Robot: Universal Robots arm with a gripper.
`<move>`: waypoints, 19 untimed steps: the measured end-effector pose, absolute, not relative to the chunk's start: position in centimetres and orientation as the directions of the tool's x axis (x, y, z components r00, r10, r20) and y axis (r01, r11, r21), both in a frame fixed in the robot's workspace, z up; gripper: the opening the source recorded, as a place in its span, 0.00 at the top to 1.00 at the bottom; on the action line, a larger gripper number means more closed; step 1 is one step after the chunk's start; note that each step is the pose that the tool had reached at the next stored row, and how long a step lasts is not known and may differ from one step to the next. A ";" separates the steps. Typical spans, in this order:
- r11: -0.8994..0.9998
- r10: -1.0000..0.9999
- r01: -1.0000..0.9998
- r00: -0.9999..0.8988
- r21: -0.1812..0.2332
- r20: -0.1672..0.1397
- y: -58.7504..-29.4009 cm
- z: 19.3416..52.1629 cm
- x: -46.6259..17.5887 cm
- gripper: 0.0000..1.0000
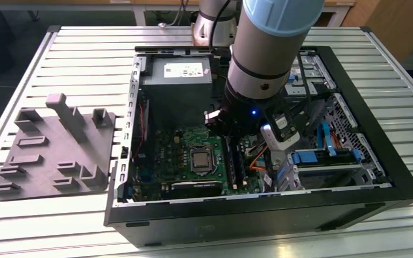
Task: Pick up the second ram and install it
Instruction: 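Insert the second ram into the second slot, then press down the second ram until it locks into place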
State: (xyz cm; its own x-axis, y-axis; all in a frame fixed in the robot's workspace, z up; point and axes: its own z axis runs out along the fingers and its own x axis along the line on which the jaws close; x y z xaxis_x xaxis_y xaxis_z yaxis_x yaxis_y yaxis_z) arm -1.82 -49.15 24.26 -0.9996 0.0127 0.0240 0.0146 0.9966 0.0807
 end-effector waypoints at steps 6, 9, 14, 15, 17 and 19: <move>0.997 0.013 0.015 -1.000 0.081 0.024 -49.2 24.3 -1.8 0.89; 0.997 0.013 0.015 -1.000 0.081 0.024 -49.2 24.3 -1.8 0.89; 0.997 0.013 0.015 -1.000 0.080 0.024 -49.1 24.3 -1.8 0.89; 0.997 0.013 0.015 -1.000 0.080 0.024 -49.0 24.3 -1.8 0.89; 0.997 0.013 0.015 -1.000 0.080 0.024 -49.0 24.3 -1.8 0.89; 0.997 0.013 0.015 -1.000 0.080 0.024 -48.9 24.3 -1.8 0.89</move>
State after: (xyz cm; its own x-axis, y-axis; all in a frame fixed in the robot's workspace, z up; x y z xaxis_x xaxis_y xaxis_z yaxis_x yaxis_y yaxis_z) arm -1.82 -48.90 24.27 -0.9996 0.0127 0.0241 0.0146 0.9967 0.0801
